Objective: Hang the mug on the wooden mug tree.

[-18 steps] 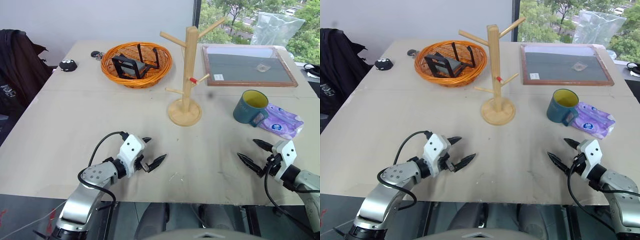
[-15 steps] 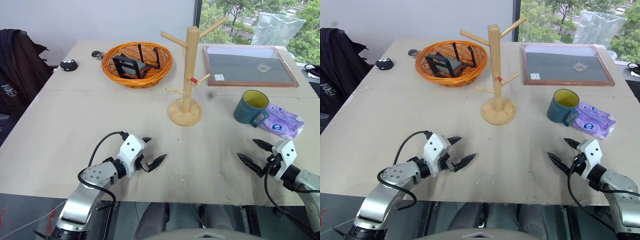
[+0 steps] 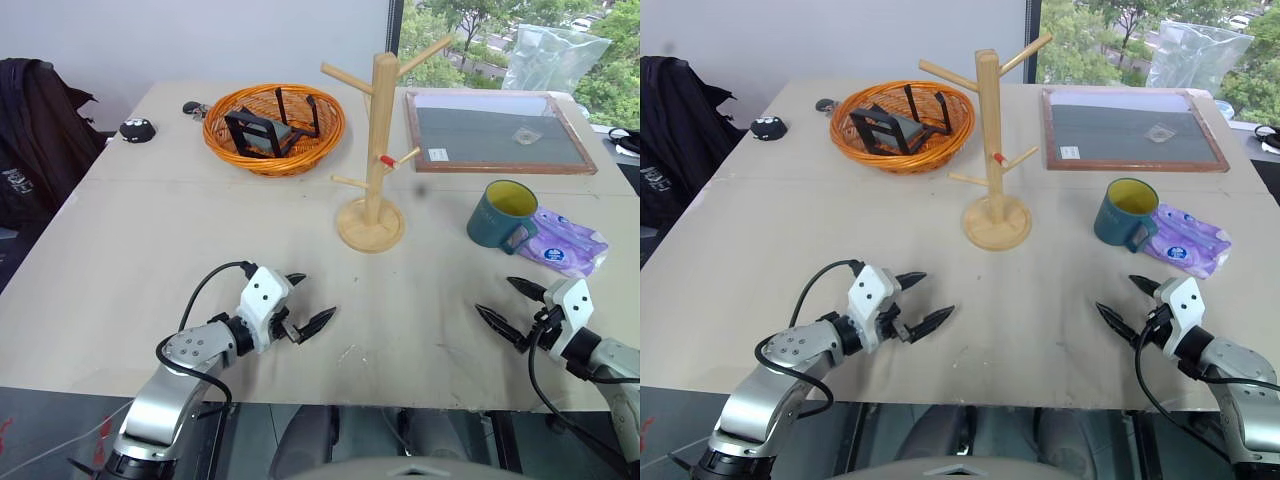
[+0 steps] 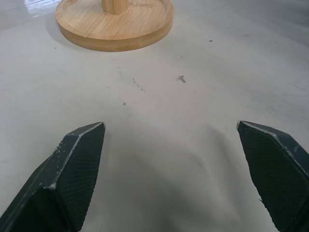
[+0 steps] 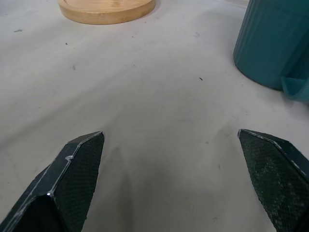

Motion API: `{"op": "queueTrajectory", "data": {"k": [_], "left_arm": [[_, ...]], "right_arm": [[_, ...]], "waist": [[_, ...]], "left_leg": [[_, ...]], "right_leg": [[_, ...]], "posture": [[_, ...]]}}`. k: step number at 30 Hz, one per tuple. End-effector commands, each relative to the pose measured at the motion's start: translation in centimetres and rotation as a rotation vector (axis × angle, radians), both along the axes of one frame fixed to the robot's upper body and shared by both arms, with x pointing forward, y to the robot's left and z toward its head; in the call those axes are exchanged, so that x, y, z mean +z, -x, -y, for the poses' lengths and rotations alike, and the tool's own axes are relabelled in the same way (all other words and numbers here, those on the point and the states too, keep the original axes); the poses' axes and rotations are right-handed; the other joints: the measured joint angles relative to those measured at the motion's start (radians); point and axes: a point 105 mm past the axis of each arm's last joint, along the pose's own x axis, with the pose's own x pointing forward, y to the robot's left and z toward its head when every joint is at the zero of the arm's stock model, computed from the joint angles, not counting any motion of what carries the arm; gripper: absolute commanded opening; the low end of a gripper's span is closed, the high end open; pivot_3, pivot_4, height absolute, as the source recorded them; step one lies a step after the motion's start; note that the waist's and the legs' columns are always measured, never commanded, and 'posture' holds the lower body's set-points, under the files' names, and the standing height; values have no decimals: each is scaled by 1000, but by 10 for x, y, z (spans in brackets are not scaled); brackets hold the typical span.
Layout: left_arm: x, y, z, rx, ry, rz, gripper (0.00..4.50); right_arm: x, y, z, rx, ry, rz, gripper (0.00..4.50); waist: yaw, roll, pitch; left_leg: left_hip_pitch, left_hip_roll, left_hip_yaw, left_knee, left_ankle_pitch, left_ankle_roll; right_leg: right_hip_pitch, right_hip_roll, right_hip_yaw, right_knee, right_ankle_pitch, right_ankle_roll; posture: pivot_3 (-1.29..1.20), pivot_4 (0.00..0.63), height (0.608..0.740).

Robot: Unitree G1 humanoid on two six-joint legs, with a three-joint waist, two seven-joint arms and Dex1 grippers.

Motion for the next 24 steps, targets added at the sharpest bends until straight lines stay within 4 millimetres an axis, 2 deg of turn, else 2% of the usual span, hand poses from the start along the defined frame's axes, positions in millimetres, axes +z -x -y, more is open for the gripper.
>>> {"op": "queueTrajectory", "data": {"k": [1, 5, 9, 12, 17, 21, 24], "left_arm": [[12, 0, 3, -25, 10, 45, 4500], [12, 1, 4, -29, 9, 44, 4500], [17, 0, 10, -63, 12, 65, 4500], [27, -1, 20, -115, 23, 84, 4500], [48, 0, 41, -229, 48, 122, 4500], [70, 4, 55, -325, 114, 130, 4500], [84, 4, 60, -363, 158, 130, 4500]], "right_arm": [[9, -1, 5, -18, 10, 39, 4472], [9, 0, 6, -24, 10, 38, 4472], [11, -8, 19, -170, 27, 61, 4472], [13, -14, 31, -253, 70, 92, 4472], [31, -28, 39, -384, 9, 175, 4472], [43, -41, 36, -475, -54, 219, 4472], [42, -44, 35, -504, -55, 214, 4472]], "waist": [[0, 0, 0], [0, 0, 0], [2, 0, 0], [1, 0, 0], [0, 0, 0], [-2, 0, 0], [0, 0, 0]], "left_leg": [[0, 0, 0, 0, 0, 0], [0, 0, 0, 0, 0, 0], [0, 0, 0, 0, 0, 0], [0, 0, 0, 0, 0, 0], [0, 0, 0, 0, 0, -1], [0, -1, 1, 0, 2, -4], [-1, 0, 0, 0, 3, -4]], "right_leg": [[0, 0, 0, 0, 0, 0], [0, 0, 0, 0, 0, 0], [0, 0, 0, 0, 0, 0], [0, 0, 0, 0, 0, 0], [0, 0, 0, 0, 0, 0], [0, 1, 0, 0, 0, 0], [0, 1, 0, 0, 0, 0]], "posture": [[0, 150, 737], [0, 150, 737], [0, 150, 737], [0, 150, 737], [0, 150, 737], [0, 150, 737], [0, 150, 737]]}}
